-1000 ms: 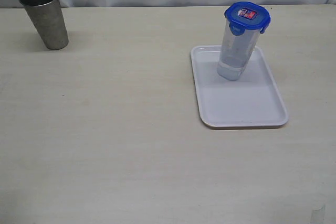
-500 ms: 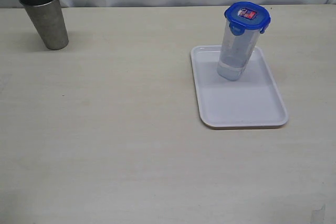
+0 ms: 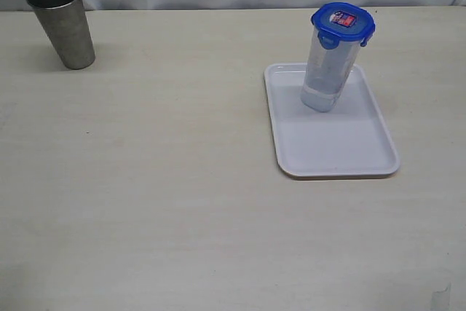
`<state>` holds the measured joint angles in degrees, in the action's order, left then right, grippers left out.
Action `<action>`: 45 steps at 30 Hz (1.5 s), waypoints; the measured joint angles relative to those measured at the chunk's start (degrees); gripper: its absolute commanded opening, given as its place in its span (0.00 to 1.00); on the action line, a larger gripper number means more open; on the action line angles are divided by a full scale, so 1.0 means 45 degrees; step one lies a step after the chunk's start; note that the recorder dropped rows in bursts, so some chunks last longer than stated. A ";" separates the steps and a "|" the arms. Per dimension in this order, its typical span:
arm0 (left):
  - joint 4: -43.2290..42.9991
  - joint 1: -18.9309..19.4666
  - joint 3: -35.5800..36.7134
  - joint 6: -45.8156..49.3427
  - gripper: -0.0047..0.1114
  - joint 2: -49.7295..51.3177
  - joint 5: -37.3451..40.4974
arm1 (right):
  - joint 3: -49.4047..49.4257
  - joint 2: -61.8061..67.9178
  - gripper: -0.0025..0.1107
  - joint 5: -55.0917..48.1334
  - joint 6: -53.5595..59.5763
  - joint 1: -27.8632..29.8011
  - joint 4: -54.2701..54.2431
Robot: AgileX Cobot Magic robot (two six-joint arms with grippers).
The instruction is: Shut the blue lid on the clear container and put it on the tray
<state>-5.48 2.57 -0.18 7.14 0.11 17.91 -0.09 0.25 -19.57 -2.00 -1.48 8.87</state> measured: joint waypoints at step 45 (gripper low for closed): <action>0.0000 0.0000 0.0000 0.0000 0.04 0.0000 0.0000 | 0.0000 0.0000 0.07 -0.0081 0.0356 0.0000 -0.0855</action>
<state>-5.48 2.57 -0.18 7.14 0.11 17.91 -0.09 0.25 -19.94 -0.40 -1.48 5.03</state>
